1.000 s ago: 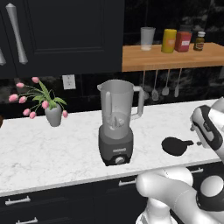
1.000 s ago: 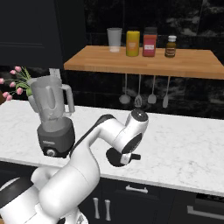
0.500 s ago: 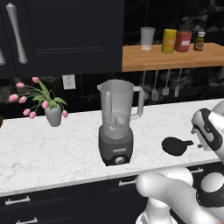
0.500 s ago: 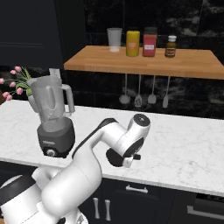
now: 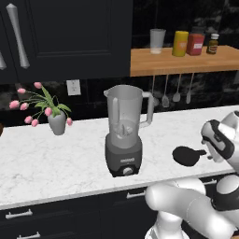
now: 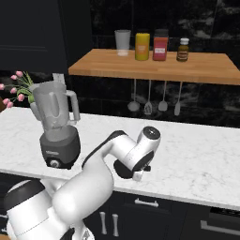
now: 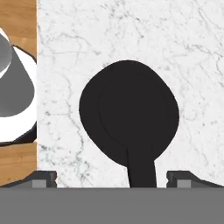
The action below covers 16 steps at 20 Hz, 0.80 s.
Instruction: Close the lid blender by securely placing the lid on top.
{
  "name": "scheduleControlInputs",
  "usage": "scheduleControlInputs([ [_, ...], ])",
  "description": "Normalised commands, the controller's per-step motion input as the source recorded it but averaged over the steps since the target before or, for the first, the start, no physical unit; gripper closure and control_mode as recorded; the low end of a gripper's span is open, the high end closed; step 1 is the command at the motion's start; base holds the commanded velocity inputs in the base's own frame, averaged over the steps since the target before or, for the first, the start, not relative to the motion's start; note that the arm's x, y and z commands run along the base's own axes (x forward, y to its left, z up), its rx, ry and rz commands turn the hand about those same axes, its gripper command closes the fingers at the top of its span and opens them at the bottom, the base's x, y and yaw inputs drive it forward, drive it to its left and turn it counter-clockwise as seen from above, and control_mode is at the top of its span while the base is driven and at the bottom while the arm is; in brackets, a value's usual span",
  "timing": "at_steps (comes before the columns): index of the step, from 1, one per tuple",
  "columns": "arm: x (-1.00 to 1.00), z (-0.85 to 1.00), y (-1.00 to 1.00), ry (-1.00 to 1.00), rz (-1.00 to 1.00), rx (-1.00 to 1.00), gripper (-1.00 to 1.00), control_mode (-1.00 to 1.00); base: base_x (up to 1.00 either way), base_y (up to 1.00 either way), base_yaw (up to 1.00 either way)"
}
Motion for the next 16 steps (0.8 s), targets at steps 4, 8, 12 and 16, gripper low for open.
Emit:
scheduleControlInputs([
  [4, 0.36, -0.18, -0.24, 0.01, 0.05, 0.0, -1.0, -1.0, 0.0, 0.0, 0.0],
  [8, 0.37, -0.17, -0.22, 0.03, 0.05, 0.0, -1.0, -1.0, 0.0, 0.0, 0.0],
  [12, 0.47, -0.17, -0.28, 0.06, 0.05, 0.0, -1.0, -1.0, 0.0, 0.0, 0.0],
  [16, 0.15, -0.38, 0.0, 0.07, 0.01, -0.02, -1.0, -1.0, 0.0, 0.0, 0.0],
])
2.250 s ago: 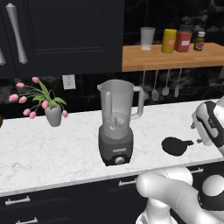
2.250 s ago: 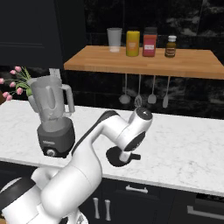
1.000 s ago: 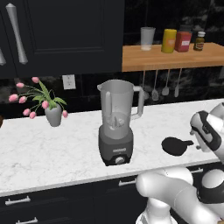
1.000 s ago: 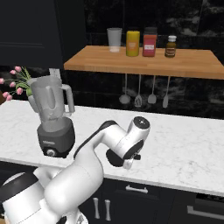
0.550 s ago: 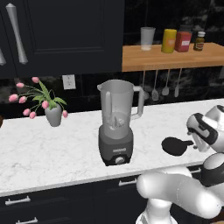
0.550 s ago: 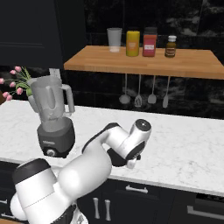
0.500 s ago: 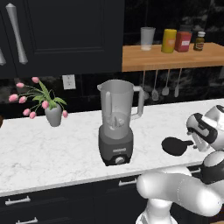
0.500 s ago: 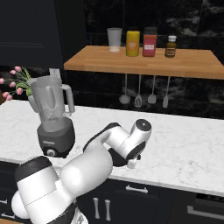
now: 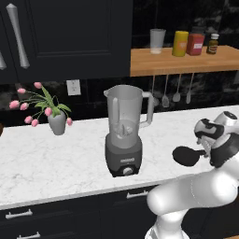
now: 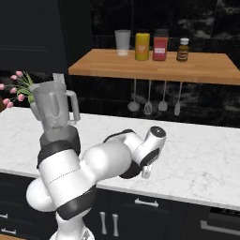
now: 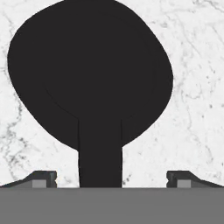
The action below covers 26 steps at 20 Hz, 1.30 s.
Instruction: Close the lid blender by securely placing the lid on top.
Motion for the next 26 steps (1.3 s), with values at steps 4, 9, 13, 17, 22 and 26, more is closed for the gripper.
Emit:
scheduleControlInputs([
  [4, 0.0, -0.49, 0.13, 0.03, 0.01, -0.05, -1.0, -1.0, 0.0, 0.0, 0.0],
  [9, 0.0, -0.48, 0.21, 0.01, 0.0, -0.07, -1.0, -1.0, 0.0, 0.0, 0.0],
  [13, 0.0, -0.49, 0.35, 0.03, 0.0, -0.11, 1.0, -1.0, 0.0, 0.0, 0.0],
  [17, -0.02, -0.41, 0.17, 0.01, 0.0, -0.05, 1.0, -1.0, 0.0, 0.0, 0.0],
  [22, -0.08, -0.17, 0.21, 0.0, 0.0, -0.02, 1.0, -1.0, 0.0, 0.0, 0.0],
  [26, -0.31, 0.0, 0.09, 0.0, 0.0, 0.0, 1.0, -1.0, 0.0, 0.0, 0.0],
])
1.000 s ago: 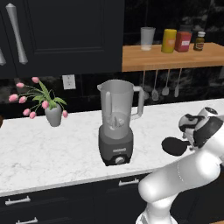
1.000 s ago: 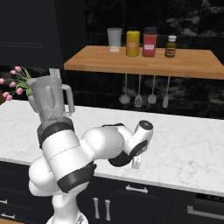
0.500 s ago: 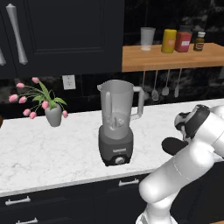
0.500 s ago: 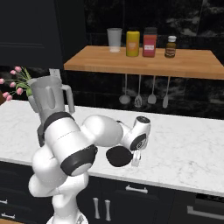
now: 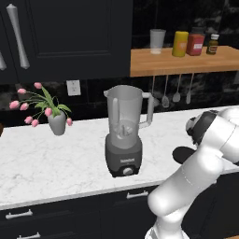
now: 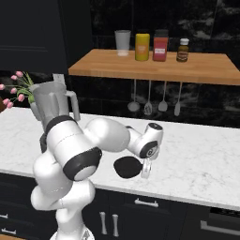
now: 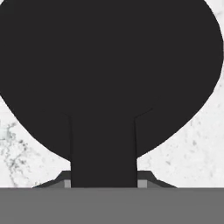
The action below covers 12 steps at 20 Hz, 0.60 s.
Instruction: Close the lid blender by securely placing the lid on top.
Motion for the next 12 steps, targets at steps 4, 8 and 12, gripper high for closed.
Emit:
scheduleControlInputs([
  [4, -0.5, 0.28, 0.0, -0.09, -0.02, 0.0, 1.0, -1.0, 0.0, 0.0, 0.0],
  [8, -0.19, 0.63, 0.0, -0.08, -0.05, 0.0, 1.0, -1.0, 0.0, 0.0, 0.0],
  [12, -0.04, 0.7, 0.01, -0.06, -0.05, 0.0, 1.0, -1.0, 0.0, 0.0, 0.0],
])
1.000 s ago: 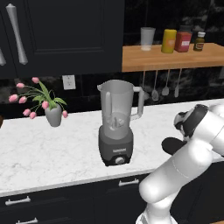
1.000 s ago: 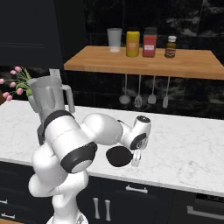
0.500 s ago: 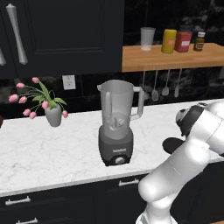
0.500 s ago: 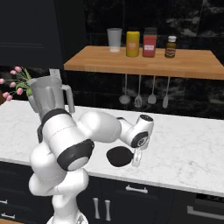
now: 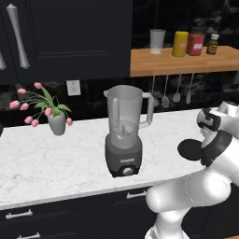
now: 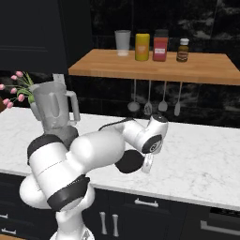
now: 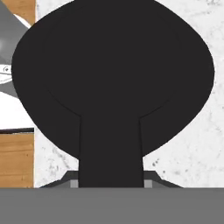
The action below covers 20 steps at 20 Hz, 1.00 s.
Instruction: Close the lid blender by securely placing the lid on top.
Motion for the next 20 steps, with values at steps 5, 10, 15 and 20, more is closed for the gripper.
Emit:
scheduleControlInputs([
  [5, -0.28, 0.65, 0.13, -0.07, -0.04, 0.0, 1.0, -1.0, 0.0, 0.0, 0.0],
  [10, -0.53, 0.56, 0.25, -0.11, -0.02, 0.01, 1.0, -1.0, 0.0, 0.0, 0.0],
  [15, -0.72, 0.48, 0.24, -0.12, -0.03, 0.09, 1.0, -1.0, 0.0, 0.0, 0.0],
  [20, -0.53, 0.69, 0.29, -0.06, -0.01, 0.13, 1.0, -1.0, 0.0, 0.0, 0.0],
])
